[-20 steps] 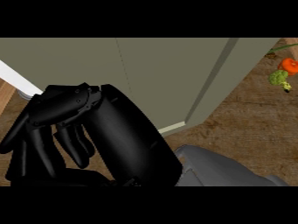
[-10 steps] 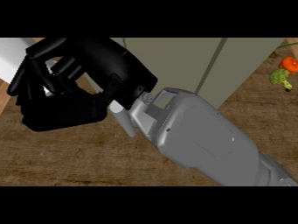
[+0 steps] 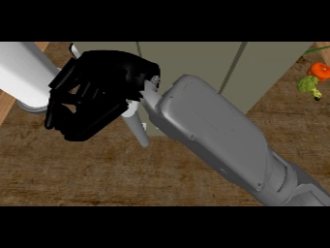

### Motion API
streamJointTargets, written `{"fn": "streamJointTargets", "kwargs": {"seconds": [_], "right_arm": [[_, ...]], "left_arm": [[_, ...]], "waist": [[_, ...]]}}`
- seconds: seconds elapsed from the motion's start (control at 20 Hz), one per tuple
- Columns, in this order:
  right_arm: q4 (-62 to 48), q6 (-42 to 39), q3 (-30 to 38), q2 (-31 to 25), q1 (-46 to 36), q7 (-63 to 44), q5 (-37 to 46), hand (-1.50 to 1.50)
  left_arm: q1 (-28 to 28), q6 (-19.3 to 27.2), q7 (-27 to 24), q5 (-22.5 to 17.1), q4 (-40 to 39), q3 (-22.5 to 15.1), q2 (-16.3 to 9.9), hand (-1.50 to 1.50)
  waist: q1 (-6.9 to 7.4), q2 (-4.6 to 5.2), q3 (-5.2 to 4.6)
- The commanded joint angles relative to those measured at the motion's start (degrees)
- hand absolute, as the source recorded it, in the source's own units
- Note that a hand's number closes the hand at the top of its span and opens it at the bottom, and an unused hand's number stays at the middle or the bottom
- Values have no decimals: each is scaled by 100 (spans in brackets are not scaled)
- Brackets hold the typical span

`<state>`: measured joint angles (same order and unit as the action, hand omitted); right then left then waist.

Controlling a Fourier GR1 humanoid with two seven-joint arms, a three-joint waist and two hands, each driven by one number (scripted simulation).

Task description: Pick up the wine, place it into the cabinet and close the cabinet

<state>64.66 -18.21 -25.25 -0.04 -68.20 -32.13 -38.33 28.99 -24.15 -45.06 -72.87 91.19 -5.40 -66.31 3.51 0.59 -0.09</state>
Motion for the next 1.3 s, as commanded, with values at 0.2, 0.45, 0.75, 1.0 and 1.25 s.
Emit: {"fn": "streamJointTargets", "kwargs": {"seconds": [0.2,0.45,0.75,1.0,1.25], "right_arm": [[-1433,-787,83,4,-475,530,-871,150],[-1995,-1323,532,4,-542,796,-911,150],[-2491,-1458,767,-114,-524,1031,-884,150],[-2814,-1301,931,-554,-640,1555,-517,150],[-2570,-700,1109,-848,-543,2085,-181,150]], "left_arm": [[-51,-426,152,35,-146,390,212,-150],[20,-613,289,181,-305,570,430,-150],[78,-583,558,103,-263,832,478,-150],[65,-641,561,302,-300,849,611,-150],[-15,-439,641,331,-205,835,728,-150]], "waist": [[-35,-8,3],[-122,-23,5],[-131,-24,7],[-51,12,-1],[-179,4,-3]]}}
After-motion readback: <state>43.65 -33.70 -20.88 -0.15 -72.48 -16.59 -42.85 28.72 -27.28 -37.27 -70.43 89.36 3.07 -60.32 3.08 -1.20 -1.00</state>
